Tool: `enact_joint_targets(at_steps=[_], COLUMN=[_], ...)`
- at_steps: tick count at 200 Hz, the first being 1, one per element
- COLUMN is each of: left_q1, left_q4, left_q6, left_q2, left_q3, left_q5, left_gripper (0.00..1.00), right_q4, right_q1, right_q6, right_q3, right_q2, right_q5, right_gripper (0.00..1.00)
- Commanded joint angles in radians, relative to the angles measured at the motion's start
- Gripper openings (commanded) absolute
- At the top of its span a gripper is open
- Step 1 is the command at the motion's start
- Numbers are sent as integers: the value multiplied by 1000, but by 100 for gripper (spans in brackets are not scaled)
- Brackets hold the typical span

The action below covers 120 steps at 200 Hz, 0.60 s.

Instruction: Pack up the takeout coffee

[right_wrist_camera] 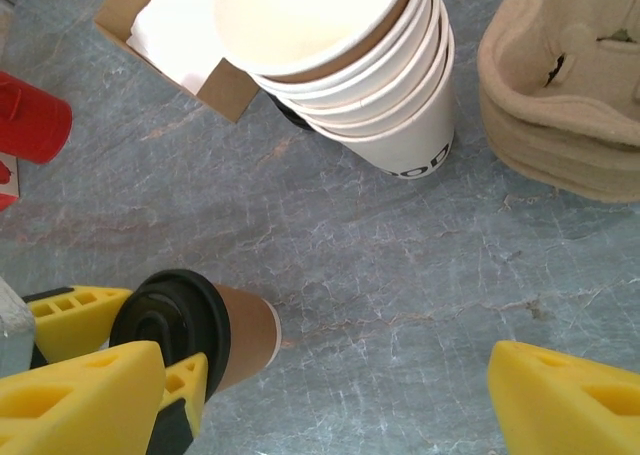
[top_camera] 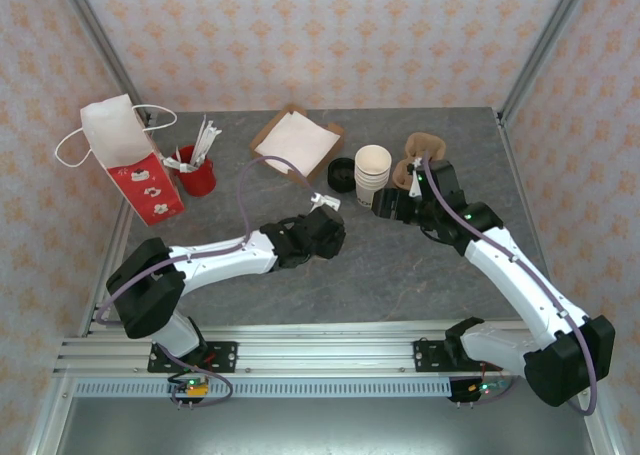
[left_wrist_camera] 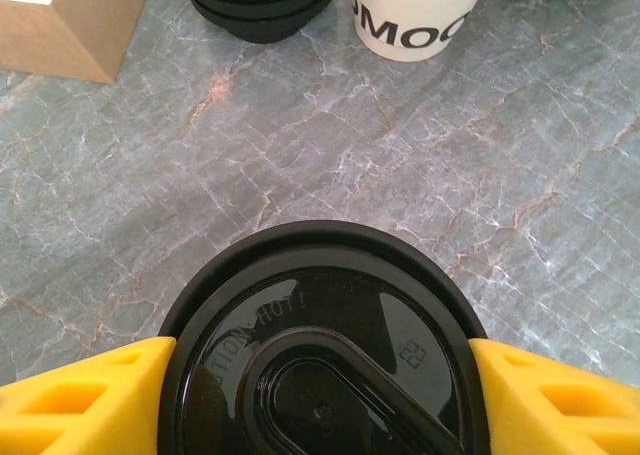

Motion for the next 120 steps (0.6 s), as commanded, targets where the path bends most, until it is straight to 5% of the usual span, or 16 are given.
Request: enact_joint_targets(at_steps=[1, 120], left_q1=[-20, -18], left_q4=[-232, -303], left_q6=[-27, -21], left_q2=[50, -62], left_q3=[-8, 121], left_q5=[100, 77], left_gripper=[72, 95], right_q4=[-28, -46], right_q1=[-7, 0], right_q6=[-20, -82], right_q3=[39, 62], right_q2=[-22, -31], right_q5=[38, 49], right_gripper=[85, 85])
